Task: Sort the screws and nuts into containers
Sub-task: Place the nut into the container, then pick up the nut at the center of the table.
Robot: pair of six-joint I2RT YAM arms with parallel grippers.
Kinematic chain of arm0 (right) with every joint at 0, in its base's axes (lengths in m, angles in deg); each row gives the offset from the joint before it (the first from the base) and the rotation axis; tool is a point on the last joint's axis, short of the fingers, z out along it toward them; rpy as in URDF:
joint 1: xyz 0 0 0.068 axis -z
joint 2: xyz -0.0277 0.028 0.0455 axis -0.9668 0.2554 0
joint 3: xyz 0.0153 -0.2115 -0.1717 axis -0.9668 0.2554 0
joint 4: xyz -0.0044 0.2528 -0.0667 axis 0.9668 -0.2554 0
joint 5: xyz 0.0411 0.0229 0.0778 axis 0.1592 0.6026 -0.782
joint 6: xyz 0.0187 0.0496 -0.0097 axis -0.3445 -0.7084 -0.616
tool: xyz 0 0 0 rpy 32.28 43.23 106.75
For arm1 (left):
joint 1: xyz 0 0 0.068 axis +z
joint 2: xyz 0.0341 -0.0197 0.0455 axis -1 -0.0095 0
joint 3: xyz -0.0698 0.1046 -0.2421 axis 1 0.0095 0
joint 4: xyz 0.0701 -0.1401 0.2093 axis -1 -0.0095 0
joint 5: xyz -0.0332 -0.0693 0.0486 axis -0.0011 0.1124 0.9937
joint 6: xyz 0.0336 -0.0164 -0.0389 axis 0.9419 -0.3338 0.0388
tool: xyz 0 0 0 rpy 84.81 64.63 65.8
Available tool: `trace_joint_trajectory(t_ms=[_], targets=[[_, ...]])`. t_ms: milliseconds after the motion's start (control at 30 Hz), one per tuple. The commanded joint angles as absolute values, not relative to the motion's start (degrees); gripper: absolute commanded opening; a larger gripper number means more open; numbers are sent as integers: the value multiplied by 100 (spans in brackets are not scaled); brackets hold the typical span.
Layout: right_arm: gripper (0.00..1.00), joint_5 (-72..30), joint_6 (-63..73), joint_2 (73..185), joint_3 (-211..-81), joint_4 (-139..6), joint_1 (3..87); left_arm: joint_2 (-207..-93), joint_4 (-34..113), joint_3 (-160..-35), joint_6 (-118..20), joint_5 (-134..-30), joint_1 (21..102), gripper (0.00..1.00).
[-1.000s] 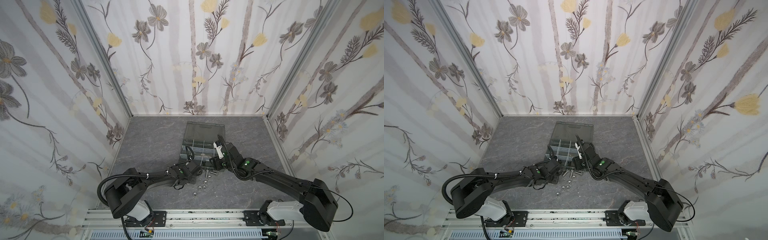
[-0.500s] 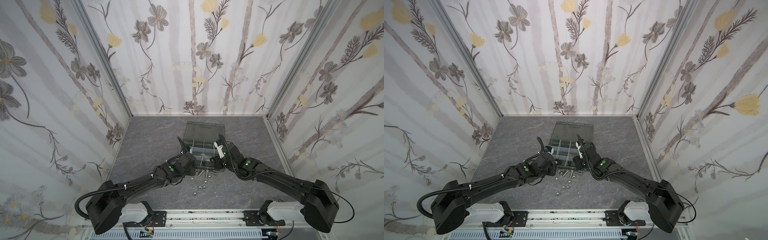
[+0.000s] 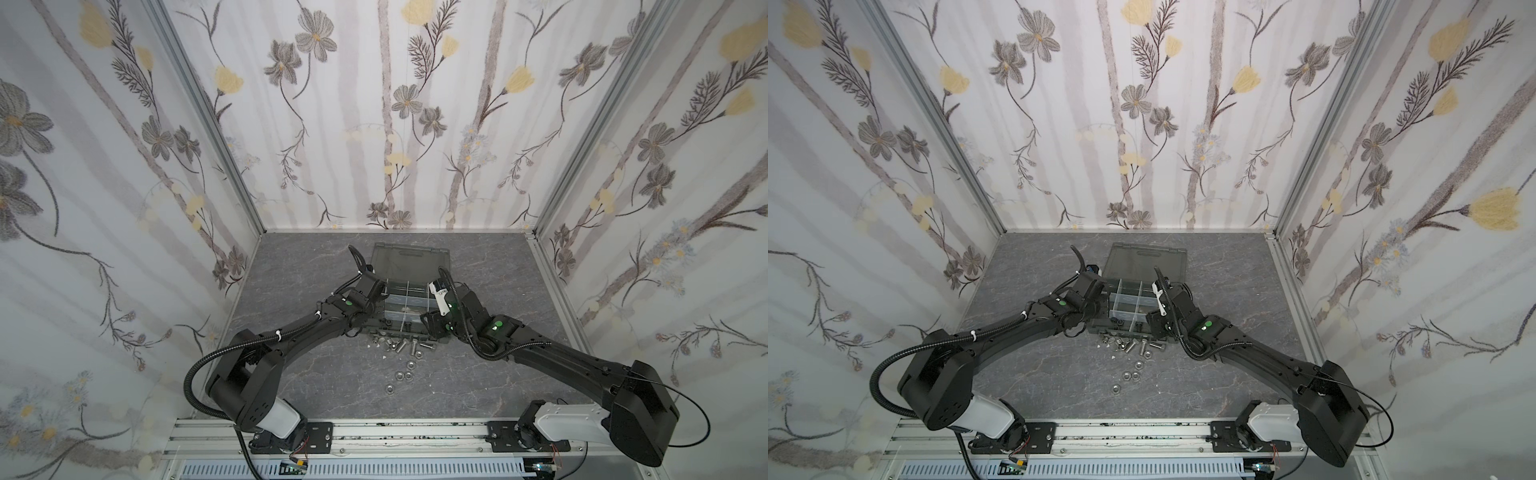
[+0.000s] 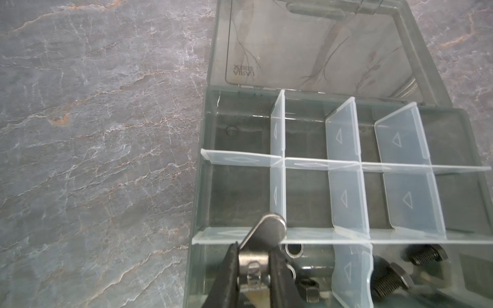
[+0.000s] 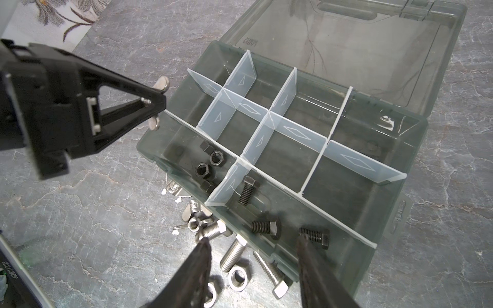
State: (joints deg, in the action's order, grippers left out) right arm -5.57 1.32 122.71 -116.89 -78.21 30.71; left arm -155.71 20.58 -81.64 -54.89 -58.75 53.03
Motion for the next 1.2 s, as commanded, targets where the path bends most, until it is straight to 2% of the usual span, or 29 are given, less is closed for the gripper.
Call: trace_joint_trajectory(t_ms=[0, 233, 300, 367, 500, 833, 1167], targets=[[53, -575, 128, 12243, -11710, -7766, 3073, -15867, 2057, -8419, -5238, -5874, 5423, 18], [52, -565, 98, 12177, -11632, -7771, 3069, -16445, 2057, -8763, -5232, -6067, 5579, 22], [53, -550, 98, 12155, -11619, -7781, 3068, -16481, 2059, -8766, -5307, -6114, 5579, 30], [53, -532, 97, 12151, -11608, -7782, 3069, -16465, 2057, -8740, -5348, -6072, 5584, 42], [53, -537, 81, 12181, -11619, -7767, 3073, -16316, 2057, -8695, -5382, -6055, 5585, 55], [53, -564, 84, 12242, -11643, -7736, 3073, -15785, 2057, -8495, -5467, -6206, 5574, 63], [53, -596, 113, 12335, -11741, -7765, 3073, -14765, 2057, -7717, -5777, -6319, 5577, 67]])
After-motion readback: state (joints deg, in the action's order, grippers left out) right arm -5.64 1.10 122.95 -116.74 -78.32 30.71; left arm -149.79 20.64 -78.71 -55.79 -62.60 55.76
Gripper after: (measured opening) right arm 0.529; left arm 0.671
